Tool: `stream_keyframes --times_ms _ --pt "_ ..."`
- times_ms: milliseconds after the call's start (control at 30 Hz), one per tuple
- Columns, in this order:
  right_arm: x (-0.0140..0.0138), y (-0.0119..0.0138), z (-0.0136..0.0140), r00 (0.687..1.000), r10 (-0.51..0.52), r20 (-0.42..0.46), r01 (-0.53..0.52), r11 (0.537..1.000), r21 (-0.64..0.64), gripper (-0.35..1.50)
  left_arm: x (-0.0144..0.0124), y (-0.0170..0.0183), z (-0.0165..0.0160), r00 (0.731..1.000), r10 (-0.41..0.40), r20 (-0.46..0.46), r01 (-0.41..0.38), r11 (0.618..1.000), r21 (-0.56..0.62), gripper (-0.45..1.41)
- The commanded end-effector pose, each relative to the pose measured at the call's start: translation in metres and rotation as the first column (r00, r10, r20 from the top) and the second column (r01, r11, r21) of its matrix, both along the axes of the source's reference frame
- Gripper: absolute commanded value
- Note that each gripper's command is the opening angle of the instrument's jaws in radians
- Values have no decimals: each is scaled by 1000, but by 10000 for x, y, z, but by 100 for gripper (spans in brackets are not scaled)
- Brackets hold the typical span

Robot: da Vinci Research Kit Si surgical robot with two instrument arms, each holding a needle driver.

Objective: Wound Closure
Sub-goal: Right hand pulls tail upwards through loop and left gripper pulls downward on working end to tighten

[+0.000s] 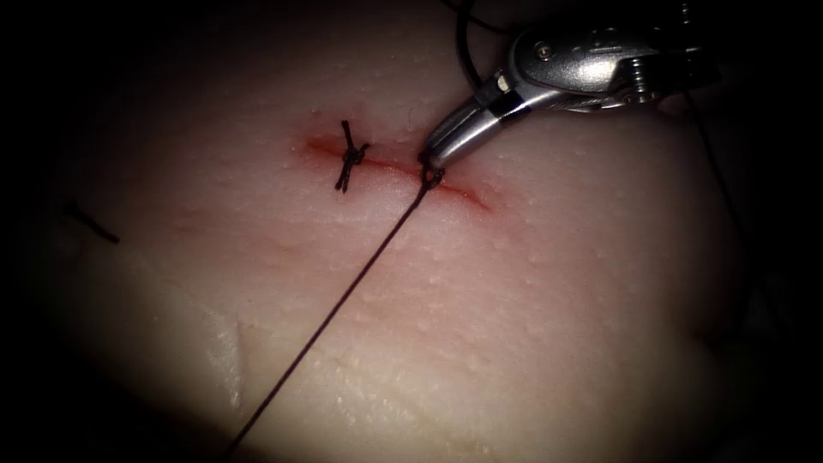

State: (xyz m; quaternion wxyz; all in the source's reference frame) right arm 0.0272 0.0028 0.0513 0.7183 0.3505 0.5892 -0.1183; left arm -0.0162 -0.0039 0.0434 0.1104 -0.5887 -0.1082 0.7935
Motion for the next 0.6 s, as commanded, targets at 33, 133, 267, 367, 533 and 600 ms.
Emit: stream_keyframes --times_ms 33,133,267,367,533,600 --pt "7 -3 6 1000 -2 1 2 1000 -2 -35 -7 -12 4 1000 1 1 -1 1000 4 -45" --pt "6 0 9 1000 3 6 -3 1000 -5 -35 -10 -26 -1 1000 1 -3 -1 1000 9 -45" --pt "6 1 11 1000 12 11 -12 1000 -9 -35 -12 -40 -6 1000 -3 -7 3 1000 13 -45" --pt "5 3 11 1000 16 13 -16 1000 -10 -35 -12 -60 -7 1000 1 -4 -1 1000 18 -45" --pt "5 4 12 1000 22 18 -22 1000 -12 -35 -7 -72 -10 1000 4 -3 -4 1000 24 -45" --pt "4 6 13 999 29 21 -29 999 -14 -35 -4 -75 -13 1000 7 -2 -6 1000 24 -45"
